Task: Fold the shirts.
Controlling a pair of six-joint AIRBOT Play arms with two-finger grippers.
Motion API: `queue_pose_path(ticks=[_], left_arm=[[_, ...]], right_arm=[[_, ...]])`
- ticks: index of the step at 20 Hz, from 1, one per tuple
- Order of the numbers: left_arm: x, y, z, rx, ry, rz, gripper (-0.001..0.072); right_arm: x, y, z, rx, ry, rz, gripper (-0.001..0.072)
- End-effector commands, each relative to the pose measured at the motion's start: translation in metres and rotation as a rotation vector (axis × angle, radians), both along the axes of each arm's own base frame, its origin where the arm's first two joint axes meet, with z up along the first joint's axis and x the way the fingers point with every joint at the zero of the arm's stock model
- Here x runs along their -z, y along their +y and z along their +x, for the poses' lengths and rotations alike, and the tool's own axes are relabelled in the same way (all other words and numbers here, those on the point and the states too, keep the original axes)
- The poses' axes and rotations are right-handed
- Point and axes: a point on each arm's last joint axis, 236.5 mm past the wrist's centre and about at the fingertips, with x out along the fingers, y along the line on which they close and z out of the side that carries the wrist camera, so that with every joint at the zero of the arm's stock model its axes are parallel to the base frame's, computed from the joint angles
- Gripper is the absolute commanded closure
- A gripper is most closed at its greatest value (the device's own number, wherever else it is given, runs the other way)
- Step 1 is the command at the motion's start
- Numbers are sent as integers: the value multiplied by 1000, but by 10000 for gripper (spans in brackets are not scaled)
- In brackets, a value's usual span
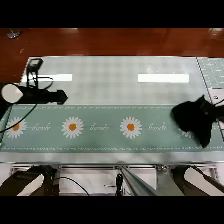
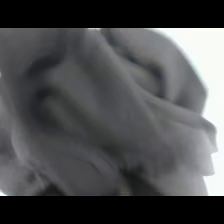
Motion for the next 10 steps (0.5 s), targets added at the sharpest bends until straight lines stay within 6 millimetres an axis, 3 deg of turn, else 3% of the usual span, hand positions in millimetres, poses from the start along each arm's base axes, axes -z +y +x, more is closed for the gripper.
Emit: queue_pose_path(ticks=[1, 2, 5, 8, 10], left_arm=[[-43, 42, 10, -125, -110, 9, 6], [-50, 48, 3, -170, -108, -30, 6], [-74, 20, -21, -157, -154, -162, 6], [-77, 3, -30, -110, -199, -174, 5], [-71, -4, -31, -90, -181, -175, 6]], right_arm=[[-131, 10, 48, -65, -343, -74, 681], [-182, 19, 56, -85, -469, -88, 681], [-307, 62, 54, -202, -739, -188, 682], [-394, 122, 40, -340, -928, -217, 682], [-434, 165, 27, -447, -1024, -197, 682]])
